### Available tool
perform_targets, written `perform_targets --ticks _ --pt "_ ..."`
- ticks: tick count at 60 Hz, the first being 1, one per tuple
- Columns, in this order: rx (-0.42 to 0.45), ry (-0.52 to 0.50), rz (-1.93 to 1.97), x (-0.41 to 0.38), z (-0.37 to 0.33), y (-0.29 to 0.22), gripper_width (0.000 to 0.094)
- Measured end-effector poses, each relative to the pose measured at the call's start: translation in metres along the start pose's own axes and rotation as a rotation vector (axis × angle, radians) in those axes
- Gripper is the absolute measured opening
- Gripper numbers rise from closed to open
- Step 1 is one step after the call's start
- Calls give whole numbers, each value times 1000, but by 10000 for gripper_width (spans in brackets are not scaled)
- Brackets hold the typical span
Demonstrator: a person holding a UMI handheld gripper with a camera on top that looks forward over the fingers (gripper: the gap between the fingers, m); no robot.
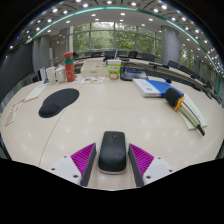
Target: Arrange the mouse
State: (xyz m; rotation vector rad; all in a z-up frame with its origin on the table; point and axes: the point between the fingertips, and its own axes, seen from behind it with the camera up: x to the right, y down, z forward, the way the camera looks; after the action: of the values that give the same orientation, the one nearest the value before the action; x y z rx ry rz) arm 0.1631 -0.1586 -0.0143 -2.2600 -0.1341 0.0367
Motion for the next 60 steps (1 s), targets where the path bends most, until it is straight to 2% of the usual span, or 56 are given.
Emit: perform_targets --ticks 3,11,17,29,35,48,54,60 --pt "-2 -4 -4 3 4 -2 484" --pt "-27 -20 -4 5 5 -2 407" --pt "-37 10 -8 10 4 -3 349" --pt "-23 26 -6 5 -10 -25 328" --pt "26 45 8 -3 -28 -65 328" --pt "194 66 37 -45 -54 -204 328" --pt "227 42 38 -88 -39 -255 326" --pt "225 21 -2 -137 -4 -280 326"
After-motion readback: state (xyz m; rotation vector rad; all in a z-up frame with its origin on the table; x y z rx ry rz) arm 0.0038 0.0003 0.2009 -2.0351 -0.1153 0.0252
